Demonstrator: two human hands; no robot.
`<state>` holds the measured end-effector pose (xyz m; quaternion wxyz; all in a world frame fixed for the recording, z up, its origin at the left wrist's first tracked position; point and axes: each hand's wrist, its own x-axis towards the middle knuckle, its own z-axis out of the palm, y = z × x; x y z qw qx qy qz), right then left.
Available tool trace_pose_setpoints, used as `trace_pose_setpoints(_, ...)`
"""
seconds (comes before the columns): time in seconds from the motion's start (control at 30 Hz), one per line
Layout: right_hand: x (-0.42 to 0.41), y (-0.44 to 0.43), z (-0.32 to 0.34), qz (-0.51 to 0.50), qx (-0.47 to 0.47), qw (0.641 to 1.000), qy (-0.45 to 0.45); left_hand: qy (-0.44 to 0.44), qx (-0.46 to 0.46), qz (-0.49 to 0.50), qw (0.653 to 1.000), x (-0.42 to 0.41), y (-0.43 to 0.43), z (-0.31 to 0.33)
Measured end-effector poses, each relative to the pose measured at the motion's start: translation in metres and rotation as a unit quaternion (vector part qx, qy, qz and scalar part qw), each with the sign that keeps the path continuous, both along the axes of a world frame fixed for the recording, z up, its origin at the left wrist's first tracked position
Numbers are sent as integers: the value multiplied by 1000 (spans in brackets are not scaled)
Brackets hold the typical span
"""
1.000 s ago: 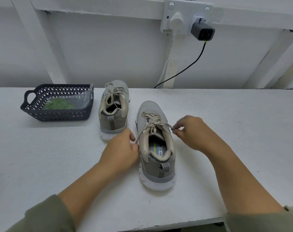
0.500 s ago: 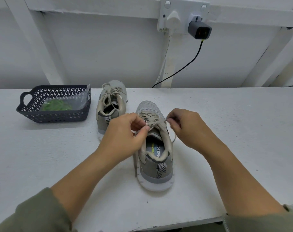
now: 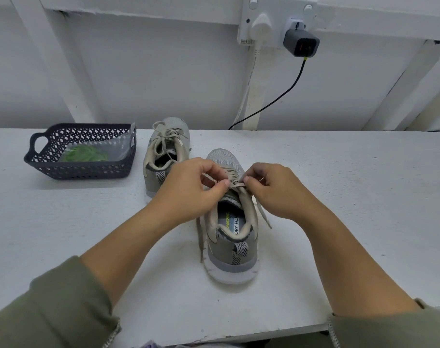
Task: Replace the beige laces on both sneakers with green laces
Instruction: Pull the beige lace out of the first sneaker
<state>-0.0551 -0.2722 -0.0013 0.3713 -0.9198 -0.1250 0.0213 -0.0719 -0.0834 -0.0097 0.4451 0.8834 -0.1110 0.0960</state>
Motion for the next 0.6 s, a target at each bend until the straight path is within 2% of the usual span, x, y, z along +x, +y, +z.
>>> trace_pose_setpoints(0.1,-2,-4,1,8,29,999,16,2,6,24,1000,3,-4,0)
trace_pose_setpoints(0.2,-4,-7,1,16,49,998,33,50,34,30,998,11,-7,2)
trace_pose_setpoints(0.23,-4,-8,-1,15,60,997,35,78,10,37,996,13,-7,3)
trace_pose_setpoints(0.3,-3,-10,-2,14,69,997,36,165,-112,46,979,18,-7,2)
trace_pose_setpoints(0.4,-2,-11,-5,22,70,997,35,280,-317,61,904,19,-11,1)
trace_pose_setpoints(0.5,0,-12,-8,26,75,996,32,322,-530,8,785,11,-10,10)
trace_pose_setpoints(0.53,0,-12,-8,31,72,997,29,311,-573,-4,759,11,-7,14)
trace_pose_setpoints(0.6,-1,-12,-8,47,60,997,28,253,-601,17,758,16,1,19)
